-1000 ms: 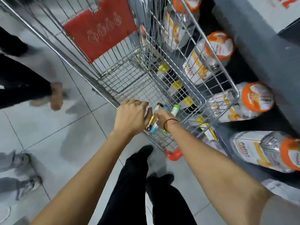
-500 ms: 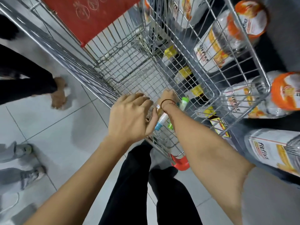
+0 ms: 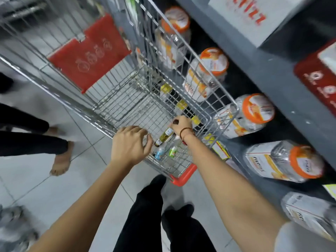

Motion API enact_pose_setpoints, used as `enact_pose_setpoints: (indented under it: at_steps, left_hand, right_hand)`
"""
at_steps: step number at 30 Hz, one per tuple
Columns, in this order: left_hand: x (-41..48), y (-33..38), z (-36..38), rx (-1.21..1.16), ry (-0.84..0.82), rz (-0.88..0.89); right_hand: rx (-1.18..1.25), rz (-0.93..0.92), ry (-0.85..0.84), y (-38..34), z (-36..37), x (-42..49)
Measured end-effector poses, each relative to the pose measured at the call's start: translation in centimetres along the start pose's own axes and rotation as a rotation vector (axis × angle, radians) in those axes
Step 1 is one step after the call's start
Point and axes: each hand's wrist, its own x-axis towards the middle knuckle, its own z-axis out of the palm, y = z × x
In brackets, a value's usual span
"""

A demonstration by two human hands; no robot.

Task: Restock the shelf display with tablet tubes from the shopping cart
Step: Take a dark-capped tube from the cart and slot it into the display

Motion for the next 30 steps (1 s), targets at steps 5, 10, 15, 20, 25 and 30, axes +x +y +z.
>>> enact_pose_setpoints:
  at_steps: [5, 10, 15, 20, 25, 30]
  left_hand:
    - [-0.1, 0.3, -0.5, -0.002, -0.018, 0.0]
    - [0.3, 0.6, -0.6, 0.025, -0.056, -0.015]
    - [2.7, 5.3, -1.1, -0.022, -0.014, 0.099]
    - [7.3, 14.5, -3.8, -0.155, 0.065, 0.382]
    - [9.9, 23.9, -6.2, -0.219, 0.131, 0.639]
    - [10.2, 30.4, -6.4, -0.171, 0.104, 0.835]
  right_hand:
    - [0.137, -0.076, 0.089, -0.5, -6.6, -4.6]
    - [0.225, -0.171, 0.24, -0.2, -14.3, -10.2]
    - [0.254, -0.224, 0.406, 1.3, -21.5, -16.2]
    - [0.303, -0.222, 0.568, 3.6, -27.1, -21.3]
    - [0.257, -0.204, 0.696, 6.6, -31.8, -26.1]
    - [0.335, -0.186, 0.79, 9.5, -35.0, -29.7]
